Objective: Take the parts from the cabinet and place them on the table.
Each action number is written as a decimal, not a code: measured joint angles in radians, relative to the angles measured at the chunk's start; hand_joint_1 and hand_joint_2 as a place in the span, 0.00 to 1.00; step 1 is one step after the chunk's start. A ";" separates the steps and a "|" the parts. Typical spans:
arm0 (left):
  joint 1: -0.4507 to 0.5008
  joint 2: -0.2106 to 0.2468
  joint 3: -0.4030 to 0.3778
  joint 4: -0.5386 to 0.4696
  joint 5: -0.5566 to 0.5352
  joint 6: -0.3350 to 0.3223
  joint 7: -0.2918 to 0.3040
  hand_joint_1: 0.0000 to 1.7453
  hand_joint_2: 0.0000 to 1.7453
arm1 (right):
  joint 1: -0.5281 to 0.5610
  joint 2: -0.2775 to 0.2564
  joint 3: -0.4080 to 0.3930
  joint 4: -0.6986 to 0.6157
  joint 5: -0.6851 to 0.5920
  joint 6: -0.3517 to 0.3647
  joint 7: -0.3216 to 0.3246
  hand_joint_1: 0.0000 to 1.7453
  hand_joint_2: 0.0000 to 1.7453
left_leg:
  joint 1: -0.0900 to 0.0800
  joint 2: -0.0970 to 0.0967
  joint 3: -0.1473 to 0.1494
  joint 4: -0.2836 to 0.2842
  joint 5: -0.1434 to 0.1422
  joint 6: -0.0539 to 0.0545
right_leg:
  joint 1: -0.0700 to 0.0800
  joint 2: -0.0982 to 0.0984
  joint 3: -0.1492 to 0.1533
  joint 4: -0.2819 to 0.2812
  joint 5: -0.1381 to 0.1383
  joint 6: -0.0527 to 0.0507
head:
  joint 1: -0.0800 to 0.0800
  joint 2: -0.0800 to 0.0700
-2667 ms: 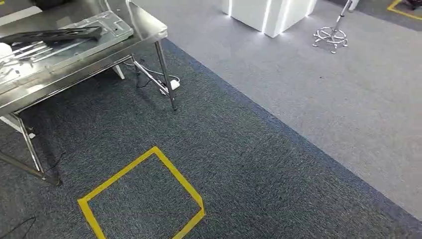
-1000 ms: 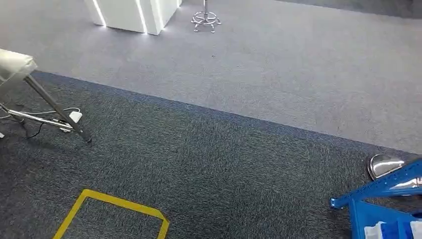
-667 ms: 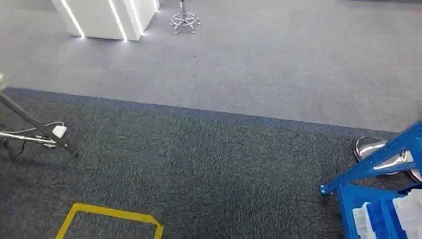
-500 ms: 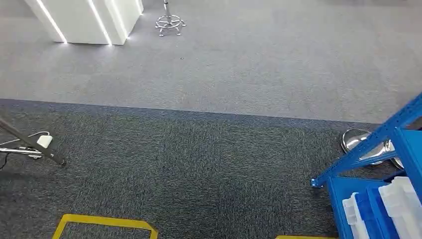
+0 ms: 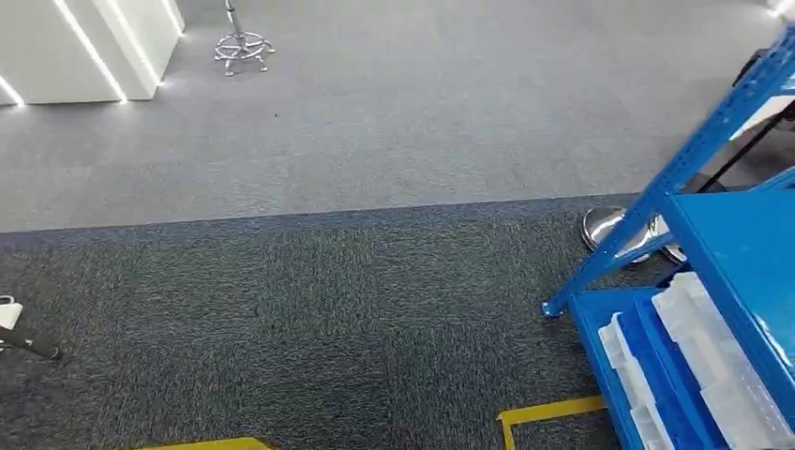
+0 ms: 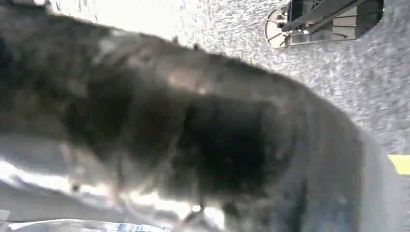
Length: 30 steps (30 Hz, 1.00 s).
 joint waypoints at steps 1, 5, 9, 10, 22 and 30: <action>-0.001 0.000 0.000 0.000 0.000 0.000 0.000 0.00 0.00 | 0.001 0.000 0.000 0.000 0.000 0.000 0.000 0.00 0.00 | 0.001 0.010 0.003 0.002 -0.003 -0.004 | -0.001 -0.016 0.055 -0.100 0.042 -0.001 | 0.000 0.000; -0.004 0.000 0.002 0.000 0.000 0.000 -0.001 0.00 0.00 | -0.004 -0.001 0.001 0.000 0.004 0.002 -0.001 0.00 0.00 | -0.009 0.041 0.011 0.009 -0.019 -0.030 | 0.012 -0.064 0.103 -0.197 0.054 -0.026 | -0.002 0.000; -0.010 0.000 0.003 0.000 0.000 0.000 -0.004 0.00 0.00 | -0.006 -0.001 0.002 0.000 0.008 0.005 -0.003 0.00 0.00 | 0.001 -0.016 0.001 0.065 -0.070 -0.052 | 0.003 -0.022 0.107 -0.209 0.068 -0.055 | -0.003 0.000; -0.009 0.000 0.004 0.000 0.000 0.000 -0.004 0.00 0.00 | -0.009 -0.002 0.002 0.000 0.008 0.006 -0.003 0.00 0.00 | 0.003 -0.045 -0.034 0.142 -0.117 -0.055 | 0.003 -0.010 0.103 -0.209 0.070 -0.059 | -0.003 0.000; -0.007 0.004 0.008 0.000 0.000 0.001 -0.007 0.00 0.00 | -0.006 -0.001 0.003 0.002 0.016 0.016 -0.004 0.00 0.00 | -0.003 -0.129 0.001 0.019 -0.010 -0.026 | 0.002 0.138 0.080 -0.198 0.080 -0.022 | -0.003 0.000; -0.002 0.007 0.009 0.000 0.000 0.001 -0.006 0.00 0.00 | -0.008 -0.002 0.003 0.003 0.020 0.018 -0.004 0.00 0.00 | 0.004 -0.014 0.004 0.002 -0.003 -0.010 | -0.001 0.006 -0.027 0.048 -0.023 -0.003 | 0.003 0.000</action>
